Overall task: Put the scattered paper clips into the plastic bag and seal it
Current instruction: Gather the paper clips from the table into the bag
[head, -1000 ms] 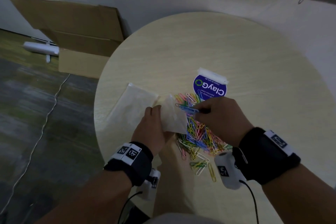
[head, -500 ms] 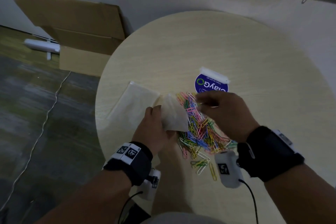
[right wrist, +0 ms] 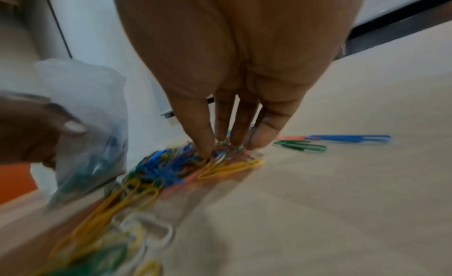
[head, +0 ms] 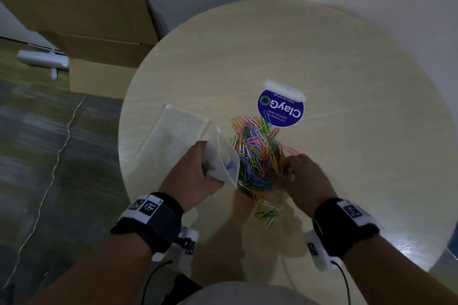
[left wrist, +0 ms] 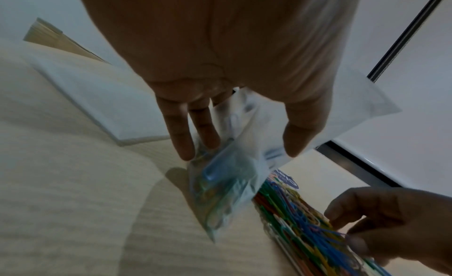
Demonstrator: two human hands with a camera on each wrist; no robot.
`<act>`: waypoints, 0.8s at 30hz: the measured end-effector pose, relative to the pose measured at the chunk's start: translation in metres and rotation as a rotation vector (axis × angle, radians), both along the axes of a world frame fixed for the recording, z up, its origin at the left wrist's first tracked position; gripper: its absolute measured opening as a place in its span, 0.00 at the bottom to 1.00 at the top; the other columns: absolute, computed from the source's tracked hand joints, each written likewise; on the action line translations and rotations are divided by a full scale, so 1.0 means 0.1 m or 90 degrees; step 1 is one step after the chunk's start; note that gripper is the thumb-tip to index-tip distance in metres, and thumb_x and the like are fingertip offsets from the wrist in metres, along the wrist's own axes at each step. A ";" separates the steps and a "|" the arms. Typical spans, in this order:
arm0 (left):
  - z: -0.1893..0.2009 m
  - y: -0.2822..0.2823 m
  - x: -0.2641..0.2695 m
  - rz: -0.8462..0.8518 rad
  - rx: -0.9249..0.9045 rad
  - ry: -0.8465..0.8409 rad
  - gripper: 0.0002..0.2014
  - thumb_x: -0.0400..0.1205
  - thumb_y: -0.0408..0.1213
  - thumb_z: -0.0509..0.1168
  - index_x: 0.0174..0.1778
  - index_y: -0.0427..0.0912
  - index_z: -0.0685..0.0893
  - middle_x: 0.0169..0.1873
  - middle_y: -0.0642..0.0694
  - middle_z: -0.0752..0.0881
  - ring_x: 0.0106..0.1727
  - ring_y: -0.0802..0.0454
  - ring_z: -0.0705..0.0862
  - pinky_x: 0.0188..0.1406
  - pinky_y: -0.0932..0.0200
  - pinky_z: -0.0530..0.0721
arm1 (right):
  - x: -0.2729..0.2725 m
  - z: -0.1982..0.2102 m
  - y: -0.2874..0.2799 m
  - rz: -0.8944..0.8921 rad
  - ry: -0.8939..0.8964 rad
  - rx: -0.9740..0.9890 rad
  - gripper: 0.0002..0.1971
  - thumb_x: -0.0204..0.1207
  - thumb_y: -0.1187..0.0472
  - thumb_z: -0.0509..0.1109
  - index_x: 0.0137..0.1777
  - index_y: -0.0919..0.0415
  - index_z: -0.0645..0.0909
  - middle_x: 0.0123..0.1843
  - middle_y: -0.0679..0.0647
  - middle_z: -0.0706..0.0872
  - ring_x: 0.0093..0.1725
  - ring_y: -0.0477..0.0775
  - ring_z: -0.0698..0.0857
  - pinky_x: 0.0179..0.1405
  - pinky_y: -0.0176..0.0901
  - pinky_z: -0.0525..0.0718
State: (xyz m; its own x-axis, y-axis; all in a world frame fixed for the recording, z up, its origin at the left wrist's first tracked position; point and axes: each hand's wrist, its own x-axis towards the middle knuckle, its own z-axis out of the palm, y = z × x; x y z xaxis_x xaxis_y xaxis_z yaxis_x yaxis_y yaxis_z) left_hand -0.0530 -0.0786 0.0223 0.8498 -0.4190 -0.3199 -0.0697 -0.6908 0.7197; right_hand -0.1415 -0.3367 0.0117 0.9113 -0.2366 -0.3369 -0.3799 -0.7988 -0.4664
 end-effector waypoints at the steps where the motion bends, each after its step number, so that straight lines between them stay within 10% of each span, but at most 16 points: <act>1: 0.02 0.00 0.01 -0.004 -0.013 0.014 0.33 0.71 0.42 0.79 0.67 0.52 0.69 0.48 0.59 0.77 0.44 0.64 0.79 0.39 0.68 0.76 | 0.02 0.01 -0.04 -0.017 -0.035 -0.007 0.15 0.65 0.60 0.78 0.53 0.54 0.85 0.51 0.57 0.84 0.50 0.65 0.83 0.50 0.53 0.82; 5: 0.05 0.04 0.01 -0.005 -0.017 0.045 0.33 0.72 0.37 0.77 0.67 0.53 0.66 0.47 0.55 0.76 0.44 0.59 0.79 0.40 0.61 0.81 | 0.08 0.05 -0.19 -0.170 -0.072 -0.047 0.21 0.68 0.47 0.76 0.58 0.56 0.84 0.55 0.61 0.84 0.54 0.67 0.82 0.57 0.56 0.81; 10: 0.06 0.02 -0.03 0.007 -0.021 0.020 0.33 0.71 0.41 0.78 0.66 0.52 0.66 0.49 0.56 0.74 0.44 0.63 0.76 0.41 0.64 0.76 | 0.32 0.02 0.06 -0.080 0.061 -0.134 0.46 0.61 0.23 0.65 0.72 0.52 0.71 0.66 0.59 0.74 0.64 0.66 0.73 0.63 0.59 0.76; 18: 0.03 -0.08 -0.05 0.030 -0.031 -0.014 0.35 0.61 0.63 0.70 0.61 0.59 0.65 0.53 0.52 0.73 0.50 0.50 0.78 0.45 0.55 0.79 | 0.36 -0.04 0.19 -0.018 0.038 -0.051 0.20 0.76 0.56 0.69 0.68 0.57 0.79 0.58 0.61 0.80 0.58 0.66 0.81 0.57 0.52 0.79; 24: 0.03 -0.11 -0.02 0.017 0.003 -0.026 0.36 0.66 0.61 0.71 0.66 0.53 0.66 0.57 0.50 0.73 0.55 0.47 0.78 0.51 0.48 0.82 | 0.35 0.10 0.07 -0.019 0.016 -0.051 0.14 0.77 0.56 0.67 0.60 0.53 0.85 0.55 0.58 0.88 0.55 0.63 0.84 0.51 0.48 0.81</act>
State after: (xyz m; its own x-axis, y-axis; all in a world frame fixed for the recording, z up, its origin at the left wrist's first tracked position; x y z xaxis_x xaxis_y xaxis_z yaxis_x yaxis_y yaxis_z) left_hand -0.0551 -0.0892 0.0254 0.8727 -0.3948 -0.2873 -0.0801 -0.6962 0.7134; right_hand -0.1070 -0.3301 0.0222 0.8948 -0.2914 -0.3384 -0.4154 -0.8213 -0.3911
